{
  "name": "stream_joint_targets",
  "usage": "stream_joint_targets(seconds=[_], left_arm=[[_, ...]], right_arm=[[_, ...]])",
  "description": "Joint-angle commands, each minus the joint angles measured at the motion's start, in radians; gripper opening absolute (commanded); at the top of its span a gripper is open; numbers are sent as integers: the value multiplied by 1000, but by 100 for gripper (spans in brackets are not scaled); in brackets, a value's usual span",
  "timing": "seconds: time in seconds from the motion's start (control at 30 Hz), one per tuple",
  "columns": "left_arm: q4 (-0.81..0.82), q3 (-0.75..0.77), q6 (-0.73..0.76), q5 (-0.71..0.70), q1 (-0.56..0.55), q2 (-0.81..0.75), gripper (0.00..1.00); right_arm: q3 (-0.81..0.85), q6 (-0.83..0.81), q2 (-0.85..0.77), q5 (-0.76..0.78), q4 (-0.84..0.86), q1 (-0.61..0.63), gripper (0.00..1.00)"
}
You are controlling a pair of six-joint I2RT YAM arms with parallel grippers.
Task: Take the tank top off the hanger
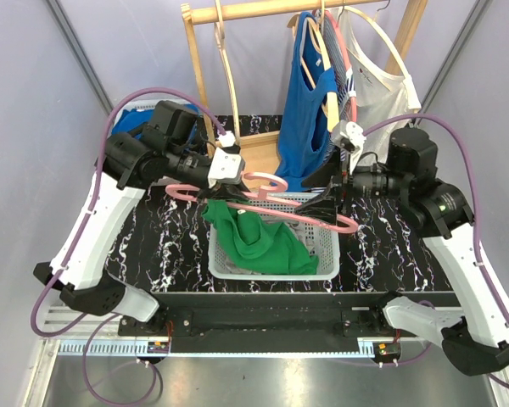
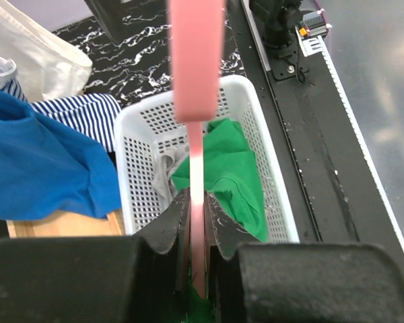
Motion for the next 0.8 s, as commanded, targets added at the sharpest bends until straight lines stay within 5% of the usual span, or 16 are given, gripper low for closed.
stream_joint_targets(seconds=[0.0,0.27,0.4,0.6,0.77], left_arm=[[-52,98,19,7,-13,31,13],[-50,155,7,-11,-15,62,13],[-50,157,-1,-10,-15,57,13],[-50,103,10,-13,-16,25,13],[-38,72,9,-22,-15,10,13]], right_arm=[[48,-69,23,43,-52,53,82],[51,-118,56,190,-105,148,73],[56,-124,49,215,-99,156,45],[28,-116,-19,240,-32,156,27],[22,-98,-49,276,-35,158,0]])
